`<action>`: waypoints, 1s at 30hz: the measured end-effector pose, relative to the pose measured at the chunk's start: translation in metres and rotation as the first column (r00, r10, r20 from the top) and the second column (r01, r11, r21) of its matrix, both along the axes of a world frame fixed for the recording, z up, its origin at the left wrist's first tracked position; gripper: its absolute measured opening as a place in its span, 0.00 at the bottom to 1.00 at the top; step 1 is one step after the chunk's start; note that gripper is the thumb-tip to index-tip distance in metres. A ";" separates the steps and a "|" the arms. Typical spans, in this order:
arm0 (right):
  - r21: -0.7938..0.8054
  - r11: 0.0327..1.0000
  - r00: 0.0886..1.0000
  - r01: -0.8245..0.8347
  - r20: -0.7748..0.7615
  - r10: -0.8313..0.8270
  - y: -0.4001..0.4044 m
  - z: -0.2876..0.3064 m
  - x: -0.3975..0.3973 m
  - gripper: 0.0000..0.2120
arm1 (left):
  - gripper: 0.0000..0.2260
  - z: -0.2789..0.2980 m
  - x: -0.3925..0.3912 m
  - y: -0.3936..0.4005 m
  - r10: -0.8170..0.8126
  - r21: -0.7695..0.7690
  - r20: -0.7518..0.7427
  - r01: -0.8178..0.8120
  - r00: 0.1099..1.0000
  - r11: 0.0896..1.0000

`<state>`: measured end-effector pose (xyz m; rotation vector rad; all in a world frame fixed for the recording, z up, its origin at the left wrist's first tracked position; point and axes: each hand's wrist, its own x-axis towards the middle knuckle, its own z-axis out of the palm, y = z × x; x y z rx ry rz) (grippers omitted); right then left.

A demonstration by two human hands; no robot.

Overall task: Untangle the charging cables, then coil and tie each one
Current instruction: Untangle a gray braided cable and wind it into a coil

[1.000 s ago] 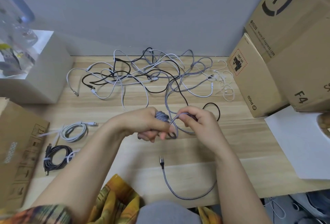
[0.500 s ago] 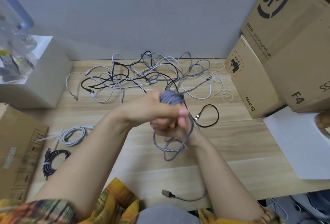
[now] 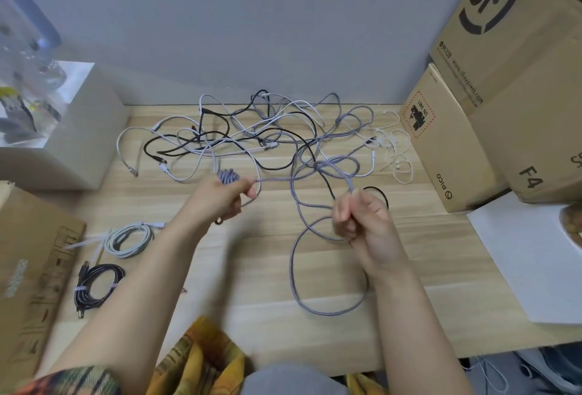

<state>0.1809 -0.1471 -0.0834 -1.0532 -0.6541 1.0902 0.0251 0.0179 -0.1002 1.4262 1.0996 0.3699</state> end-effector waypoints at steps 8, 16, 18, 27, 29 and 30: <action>-0.385 0.807 0.884 0.449 0.321 -0.339 0.009 -0.022 0.013 0.16 | 0.15 0.024 0.001 -0.031 -0.387 -0.192 0.190 0.421 0.902 0.886; -0.311 0.940 0.685 0.142 0.717 0.134 0.015 -0.025 -0.002 0.04 | 0.13 0.052 0.015 -0.035 -0.574 -0.158 0.354 0.652 0.739 0.742; -0.321 0.945 0.693 -0.057 0.669 0.269 0.018 -0.025 -0.011 0.03 | 0.13 0.055 0.016 -0.029 -0.540 -0.151 0.387 0.629 0.748 0.763; -0.123 0.814 0.745 -0.568 0.342 0.572 0.007 -0.006 -0.021 0.03 | 0.21 0.037 0.021 -0.007 0.061 -0.256 0.451 0.063 0.891 0.965; -0.012 0.808 0.780 -0.590 0.253 0.573 0.004 -0.002 -0.021 0.04 | 0.22 0.026 0.022 -0.005 0.215 -0.275 0.379 -0.112 0.900 0.955; 0.043 0.813 0.800 -0.581 0.215 0.560 0.003 -0.001 -0.021 0.05 | 0.20 0.021 0.022 -0.005 0.271 -0.274 0.346 -0.179 0.898 0.945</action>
